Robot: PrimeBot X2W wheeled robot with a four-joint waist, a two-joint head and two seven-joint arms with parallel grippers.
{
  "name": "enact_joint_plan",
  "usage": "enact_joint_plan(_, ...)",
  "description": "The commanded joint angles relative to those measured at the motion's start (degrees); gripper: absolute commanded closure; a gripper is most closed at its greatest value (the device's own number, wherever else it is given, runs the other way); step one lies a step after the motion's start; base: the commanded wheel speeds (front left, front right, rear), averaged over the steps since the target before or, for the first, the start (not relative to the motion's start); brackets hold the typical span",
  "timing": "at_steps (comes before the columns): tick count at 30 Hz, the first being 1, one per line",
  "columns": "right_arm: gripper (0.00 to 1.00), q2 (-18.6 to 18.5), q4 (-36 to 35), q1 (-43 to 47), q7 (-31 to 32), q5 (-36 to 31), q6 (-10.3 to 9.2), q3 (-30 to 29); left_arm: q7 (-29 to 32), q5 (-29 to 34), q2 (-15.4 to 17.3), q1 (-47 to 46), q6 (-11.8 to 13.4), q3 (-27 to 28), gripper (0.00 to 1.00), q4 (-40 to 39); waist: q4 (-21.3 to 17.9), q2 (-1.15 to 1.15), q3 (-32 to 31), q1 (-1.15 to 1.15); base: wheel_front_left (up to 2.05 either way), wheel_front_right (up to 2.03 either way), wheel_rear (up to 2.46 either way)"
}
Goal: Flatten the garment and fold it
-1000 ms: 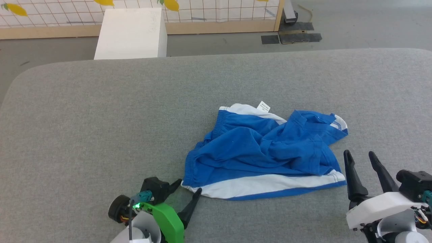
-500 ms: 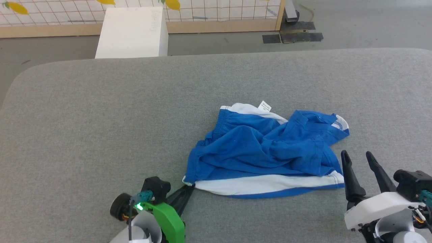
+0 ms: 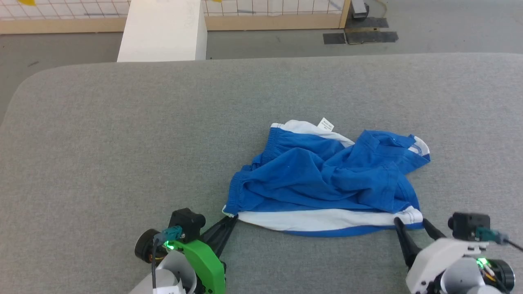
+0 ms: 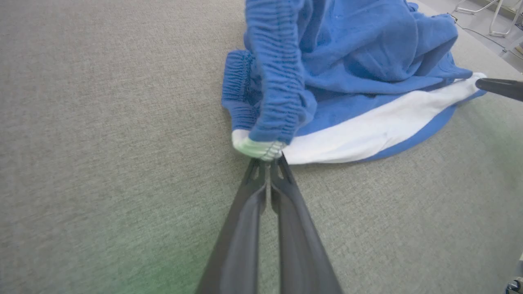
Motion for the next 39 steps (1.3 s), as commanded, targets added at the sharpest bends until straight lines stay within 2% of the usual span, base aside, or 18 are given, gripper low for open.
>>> enact_joint_plan(1, 0.00, 0.0, 0.7, -1.9, 1.2, 0.2, -0.08, -0.2, 0.0, -0.3, 0.2, -1.1, 0.2, 0.1, 1.00, -0.2, 0.3, 0.00, 0.3, 0.00, 0.00, 0.00, 0.00)
enact_joint_plan(5, 0.00, 0.0, 1.9, -4.2, 4.3, -0.9, -0.08, 0.1, 0.1, -0.4, 0.1, -1.5, 0.2, -0.1, 1.00, -0.5, 0.9, 0.00, 0.7, 0.00, 0.00, 0.00, 0.00)
enact_joint_plan(6, 0.05, 0.0, 2.2, -4.5, 5.2, -1.1, -0.08, 0.3, 0.1, -0.4, 0.1, -1.5, 0.2, -0.2, 1.00, -0.5, 1.0, 0.00, 0.7, 0.00, 0.00, 0.00, 0.00)
enact_joint_plan(7, 0.44, 0.0, 2.2, -4.8, 5.9, -1.3, -0.08, 0.5, 0.1, -0.5, 0.0, -1.6, 0.2, -0.2, 1.00, -0.5, 1.1, 0.00, 0.8, 0.00, 0.00, 0.00, 0.00)
enact_joint_plan(8, 0.67, 0.0, 2.2, -4.9, 6.4, -1.4, -0.08, 0.7, 0.1, -0.5, 0.0, -1.7, 0.2, -0.3, 1.00, -0.5, 1.3, 0.00, 0.8, 0.00, 0.00, 0.00, 0.00)
enact_joint_plan(9, 0.98, 0.0, 1.9, -5.0, 6.8, -1.8, -0.08, 0.8, 0.1, -0.6, -0.1, -1.8, 0.2, -0.4, 1.00, -0.6, 1.5, 0.00, 0.7, 0.00, 0.00, 0.00, 0.00)
enact_joint_plan(10, 1.00, 0.0, 1.6, -5.0, 6.7, -2.1, -0.08, 0.8, 0.1, -0.6, -0.2, -1.8, 0.2, -0.5, 1.00, -0.6, 1.6, 0.00, 0.7, 0.00, 0.00, 0.00, 0.00)
enact_joint_plan(16, 1.00, 0.0, -2.8, -3.6, 6.5, -2.5, -0.08, 0.7, -0.1, -1.1, -0.2, -1.8, 0.4, -0.4, 1.00, -1.4, 1.8, 0.00, 0.2, 0.00, 0.00, 0.00, 0.00)
enact_joint_plan(20, 1.00, 0.0, -9.1, -3.7, 7.8, -2.1, -0.08, 1.6, 0.0, -3.3, -0.1, -2.4, 0.5, 1.4, 1.00, -5.5, 1.5, 0.00, 0.2, 0.00, 0.00, 0.00, 0.00)
enact_joint_plan(24, 1.00, 0.0, -16.9, -8.6, 10.8, -3.6, -0.08, 2.8, 2.8, -6.5, 1.4, -6.1, 0.3, 4.0, 1.00, -12.6, 1.0, 0.00, 1.3, 0.00, 0.00, 0.00, 0.00)
enact_joint_plan(27, 1.00, 0.0, -19.1, -15.4, 13.3, -5.0, -0.08, 3.8, 5.8, -8.9, 3.0, -10.6, 0.3, 6.8, 1.00, -16.8, 0.3, 0.00, 2.7, 0.00, 0.00, 0.00, 0.00)
enact_joint_plan(30, 1.00, -0.3, -17.4, -24.9, 15.6, -6.2, -0.08, 4.3, 10.2, -10.4, 5.1, -17.3, 0.5, 9.5, 1.00, -19.2, -0.5, 0.00, 5.6, 0.00, 0.00, 0.00, 0.00)
enact_joint_plan(33, 1.00, -1.5, -13.3, -35.0, 16.2, -6.8, -0.08, 5.1, 14.0, -14.0, 5.1, -24.4, 0.6, 12.7, 1.00, -18.8, -1.2, 0.00, 8.9, 0.00, 0.00, 0.00, 0.00)
enact_joint_plan(36, 1.00, -3.2, -7.0, -45.5, 15.6, -8.0, -0.08, 6.7, 17.6, -16.3, 5.6, -33.1, 1.0, 15.6, 1.00, -15.1, -2.3, 0.00, 12.5, 0.00, 0.00, 0.00, 0.00)
enact_joint_plan(39, 1.00, -3.7, -1.1, -54.4, 13.6, -9.5, -0.08, 7.6, 19.2, -15.1, 6.4, -40.8, 2.3, 17.0, 1.00, -10.3, -3.5, 0.00, 15.2, 0.00, 0.00, 0.00, 0.00)
